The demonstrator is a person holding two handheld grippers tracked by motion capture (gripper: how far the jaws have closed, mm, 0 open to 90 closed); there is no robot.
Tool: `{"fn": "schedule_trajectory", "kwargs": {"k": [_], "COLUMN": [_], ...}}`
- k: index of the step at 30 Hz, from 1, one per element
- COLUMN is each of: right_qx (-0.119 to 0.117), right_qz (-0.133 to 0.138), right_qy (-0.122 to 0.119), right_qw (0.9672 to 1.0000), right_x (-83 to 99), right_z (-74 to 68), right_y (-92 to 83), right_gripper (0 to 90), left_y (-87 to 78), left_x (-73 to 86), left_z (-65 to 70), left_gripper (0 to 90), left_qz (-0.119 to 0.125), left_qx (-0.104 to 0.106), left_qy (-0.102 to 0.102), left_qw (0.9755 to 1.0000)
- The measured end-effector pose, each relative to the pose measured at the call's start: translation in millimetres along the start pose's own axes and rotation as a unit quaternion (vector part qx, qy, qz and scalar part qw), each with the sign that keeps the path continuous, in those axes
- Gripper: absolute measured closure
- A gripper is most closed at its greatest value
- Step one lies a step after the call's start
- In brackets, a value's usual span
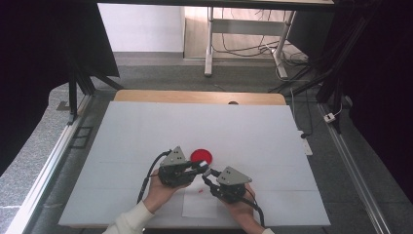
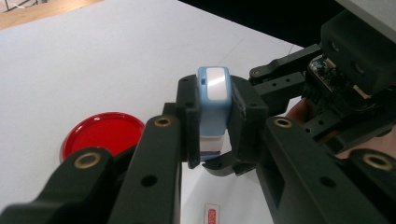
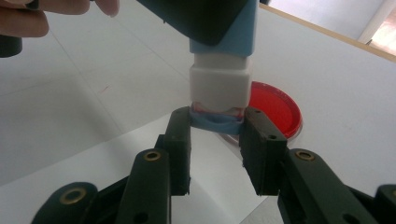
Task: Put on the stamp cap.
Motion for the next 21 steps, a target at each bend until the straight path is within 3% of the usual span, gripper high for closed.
{"fn": "schedule_trajectory", "kwargs": {"k": [21], "right_qx": [0.004], "right_qz": [-0.002], "right_qy": [-0.001], "right_qw": [1.0000], "right_x": [0.4], "right_z": [-0.2], "right_y": [0.0], "right_gripper": [64.0], "left_y": [1.9], "left_x": [1.4], "left_z": [0.9], "left_gripper": [75.3], "left_qz": [-0.005], "left_qx": [-0.004], "left_qy": [0.003], "left_qw": [1.0000]}}
Point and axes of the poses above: each handheld gripper's, and its own axes: y roughly forward along the jaws, x roughly out of its underside, z roughly to its right, the point moved 3 cm from there along y, roughly forward along the jaws, and after that the axes turned 9 degrees about y, right-handed, at the moved point
